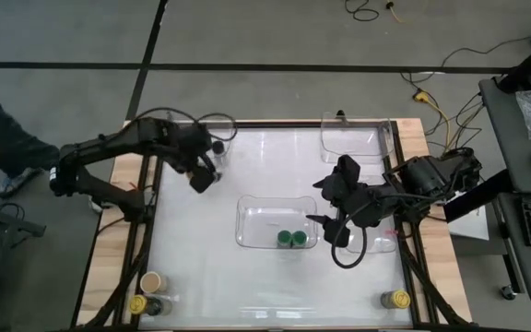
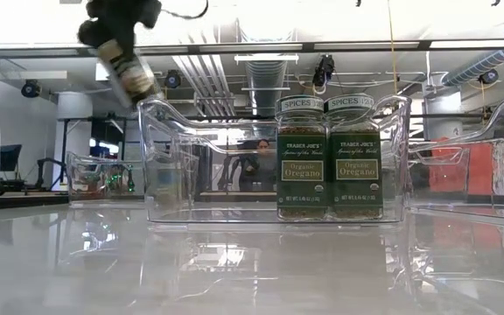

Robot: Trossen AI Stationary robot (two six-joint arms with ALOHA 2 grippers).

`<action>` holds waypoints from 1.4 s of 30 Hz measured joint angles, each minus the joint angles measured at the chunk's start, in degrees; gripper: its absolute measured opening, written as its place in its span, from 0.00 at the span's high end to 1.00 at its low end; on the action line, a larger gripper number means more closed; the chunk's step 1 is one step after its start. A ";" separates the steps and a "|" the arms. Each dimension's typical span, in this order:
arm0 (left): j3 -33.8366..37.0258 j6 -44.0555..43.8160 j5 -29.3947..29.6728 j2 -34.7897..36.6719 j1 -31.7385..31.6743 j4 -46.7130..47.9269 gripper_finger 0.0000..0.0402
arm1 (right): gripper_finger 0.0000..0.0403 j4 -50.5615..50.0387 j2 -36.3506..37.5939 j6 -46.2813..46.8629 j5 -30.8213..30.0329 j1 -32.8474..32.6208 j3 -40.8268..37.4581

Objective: Sort spices by type
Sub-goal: Put the top gold seasoning bottle into the bottom right transparent bin

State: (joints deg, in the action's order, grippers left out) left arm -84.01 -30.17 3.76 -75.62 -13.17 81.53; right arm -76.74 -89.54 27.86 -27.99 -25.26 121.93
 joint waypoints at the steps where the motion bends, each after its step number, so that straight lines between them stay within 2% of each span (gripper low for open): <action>1: -1.44 0.33 0.12 -0.75 0.00 -0.79 0.35 | 0.12 -0.48 0.00 -0.01 0.00 0.00 0.00; 7: -10.14 3.61 0.21 -7.50 0.00 -6.41 0.35 | 0.12 -2.71 0.17 0.07 -0.01 0.00 0.00; 13: -21.84 8.79 2.36 -18.22 -0.07 -6.73 0.35 | 0.12 -3.63 0.24 -1.36 0.00 0.00 0.00; 21: -33.20 15.60 2.78 -30.05 -2.17 0.77 0.35 | 0.12 -5.58 0.26 0.24 2.93 -0.65 0.00; 28: -36.31 19.04 2.80 -37.58 -3.98 3.09 0.35 | 0.12 -7.70 0.17 4.14 2.95 -3.61 -0.09; 42: -35.41 20.74 0.72 -47.95 -4.23 3.49 0.35 | 0.12 -8.07 0.15 10.39 2.67 -7.90 -0.11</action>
State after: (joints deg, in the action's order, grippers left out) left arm -119.43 -9.43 4.48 -123.57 -17.40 85.01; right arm -84.82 -89.38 38.24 -25.32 -33.16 121.82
